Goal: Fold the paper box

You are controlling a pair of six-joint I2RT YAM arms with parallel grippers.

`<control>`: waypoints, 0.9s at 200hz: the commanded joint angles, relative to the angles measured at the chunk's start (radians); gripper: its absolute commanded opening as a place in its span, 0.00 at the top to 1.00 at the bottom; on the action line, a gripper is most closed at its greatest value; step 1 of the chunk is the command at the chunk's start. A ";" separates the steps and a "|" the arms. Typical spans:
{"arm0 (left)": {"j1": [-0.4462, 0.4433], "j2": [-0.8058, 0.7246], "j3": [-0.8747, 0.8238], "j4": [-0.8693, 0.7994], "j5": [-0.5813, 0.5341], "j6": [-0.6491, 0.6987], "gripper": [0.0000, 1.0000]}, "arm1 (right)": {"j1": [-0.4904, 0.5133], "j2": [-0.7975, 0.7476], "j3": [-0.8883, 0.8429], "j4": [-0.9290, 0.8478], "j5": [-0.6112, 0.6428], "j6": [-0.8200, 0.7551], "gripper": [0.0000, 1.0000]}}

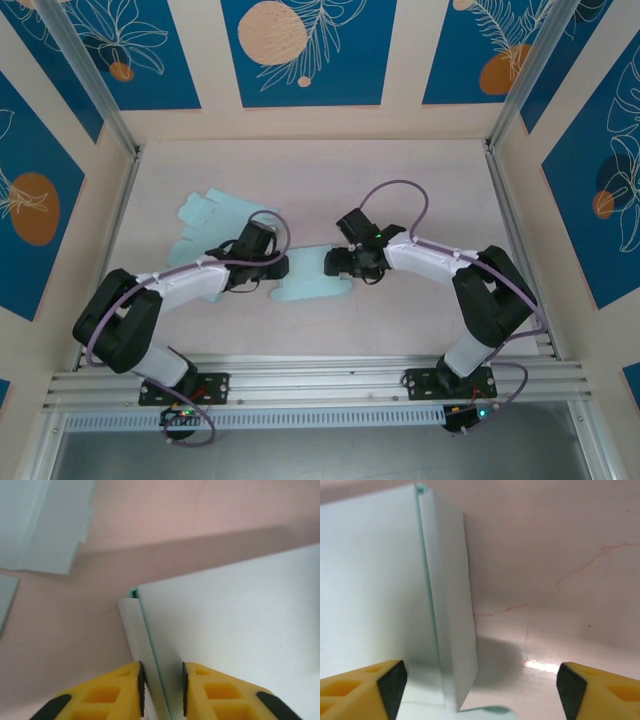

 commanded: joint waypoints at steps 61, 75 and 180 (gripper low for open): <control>0.139 0.142 -0.111 0.047 0.183 -0.093 0.91 | -0.096 0.025 -0.099 0.268 -0.353 0.079 0.12; 0.159 0.164 -0.132 0.085 0.211 -0.116 0.95 | -0.097 0.037 -0.115 0.298 -0.361 0.096 0.12; 0.199 0.198 -0.151 0.125 0.246 -0.125 1.00 | -0.134 0.153 -0.169 0.622 -0.517 0.165 0.20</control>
